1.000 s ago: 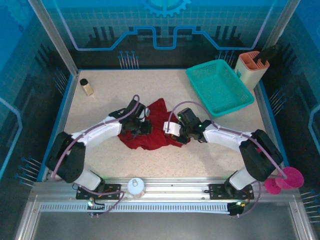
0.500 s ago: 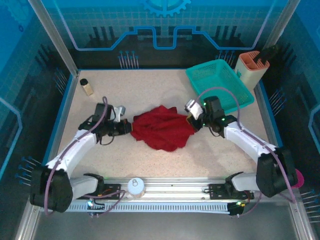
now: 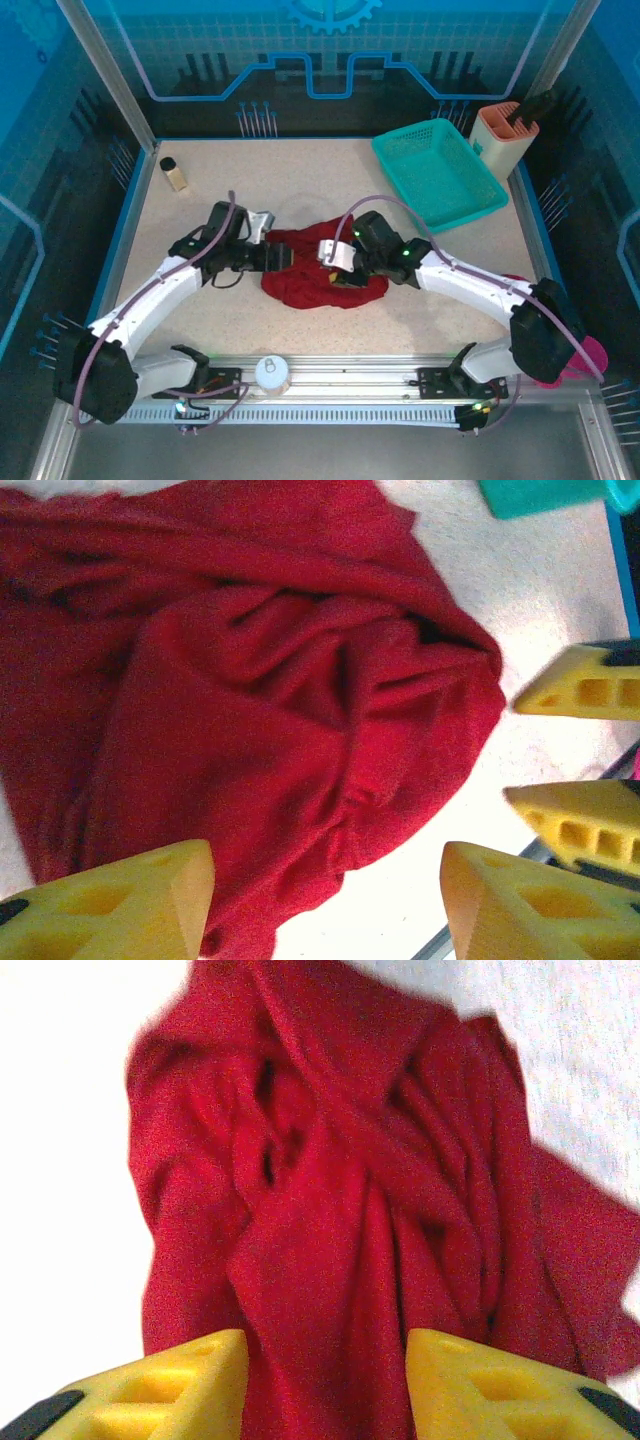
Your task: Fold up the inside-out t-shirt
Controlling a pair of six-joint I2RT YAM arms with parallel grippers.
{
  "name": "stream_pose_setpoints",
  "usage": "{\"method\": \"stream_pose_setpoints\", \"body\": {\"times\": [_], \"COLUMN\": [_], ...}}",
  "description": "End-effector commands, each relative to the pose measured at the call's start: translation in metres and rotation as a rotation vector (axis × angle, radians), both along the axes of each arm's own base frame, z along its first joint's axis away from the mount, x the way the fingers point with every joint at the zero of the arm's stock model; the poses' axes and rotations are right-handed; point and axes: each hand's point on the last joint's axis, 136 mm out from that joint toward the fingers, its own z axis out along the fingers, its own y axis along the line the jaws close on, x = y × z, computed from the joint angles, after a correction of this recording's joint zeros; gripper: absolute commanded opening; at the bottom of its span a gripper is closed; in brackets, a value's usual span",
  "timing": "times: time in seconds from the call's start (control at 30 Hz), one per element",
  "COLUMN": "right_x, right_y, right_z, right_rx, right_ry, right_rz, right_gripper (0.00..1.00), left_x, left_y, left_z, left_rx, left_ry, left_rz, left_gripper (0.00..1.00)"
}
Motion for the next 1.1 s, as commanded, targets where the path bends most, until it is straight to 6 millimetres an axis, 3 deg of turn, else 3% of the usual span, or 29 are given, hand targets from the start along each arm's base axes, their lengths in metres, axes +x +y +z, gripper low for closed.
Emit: {"method": "stream_pose_setpoints", "body": {"times": [0.0, 0.13, 0.27, 0.3, 0.4, 0.43, 0.5, 0.57, 0.63, 0.7, 0.73, 0.8, 0.87, 0.93, 0.97, 1.07], "right_x": [0.009, 0.016, 0.018, 0.019, 0.019, 0.017, 0.009, -0.003, -0.001, 0.017, 0.027, 0.033, 0.026, 0.019, 0.019, 0.012], "right_y": [0.026, 0.044, 0.05, 0.05, 0.047, 0.044, 0.037, 0.019, 0.0, -0.037, -0.054, -0.083, -0.086, -0.08, -0.079, -0.064], "right_z": [-0.011, -0.029, -0.056, -0.059, -0.04, -0.024, 0.015, 0.041, 0.057, 0.05, 0.038, 0.0, -0.014, -0.018, -0.019, -0.017], "right_rx": [0.061, 0.129, 0.111, 0.12, 0.17, 0.203, 0.291, 0.357, 0.394, 0.398, 0.381, 0.3, 0.234, 0.201, 0.184, 0.152], "right_ry": [0.032, 0.113, 0.167, 0.172, 0.139, 0.132, 0.12, 0.132, 0.14, 0.163, 0.178, 0.207, 0.25, 0.232, 0.209, 0.175], "right_rz": [0.022, -0.041, -0.107, -0.12, -0.12, -0.11, -0.07, -0.043, -0.084, -0.262, -0.364, -0.521, -0.537, -0.506, -0.512, -0.394], "right_gripper": [0.49, 0.52, 0.51, 0.45, 0.0, 0.0, 0.0, 0.0, 0.0, 0.0, 0.0, 0.09, 0.11, 0.14, 0.15, 0.32], "left_x": [0.011, 0.025, 0.027, 0.028, 0.028, 0.028, 0.028, 0.028, 0.03, 0.033, 0.034, 0.033, 0.03, 0.025, 0.023, 0.018], "left_y": [0.004, 0.008, 0.003, 0.003, 0.006, 0.009, 0.015, 0.026, 0.047, 0.075, 0.087, 0.101, 0.094, 0.082, 0.078, 0.072], "left_z": [-0.031, -0.061, -0.066, -0.064, -0.048, -0.036, -0.004, 0.024, 0.037, 0.024, 0.007, -0.034, -0.067, -0.084, -0.086, -0.065], "left_rx": [0.148, 0.231, 0.225, 0.221, 0.238, 0.239, 0.208, 0.128, 0.043, 0.003, 0.011, 0.033, -0.015, -0.085, -0.104, -0.043], "left_ry": [0.025, 0.067, 0.065, 0.063, 0.04, 0.018, -0.049, -0.099, -0.086, -0.037, -0.003, 0.088, 0.185, 0.26, 0.274, 0.204], "left_rz": [-0.025, -0.008, -0.016, -0.018, -0.015, -0.007, 0.019, 0.071, 0.161, 0.272, 0.318, 0.375, 0.369, 0.367, 0.362, 0.309], "left_gripper": [0.63, 0.63, 0.59, 0.54, 0.08, 0.0, 0.0, 0.0, 0.0, 0.0, 0.0, 0.0, 0.0, 0.29, 0.38, 0.47]}}
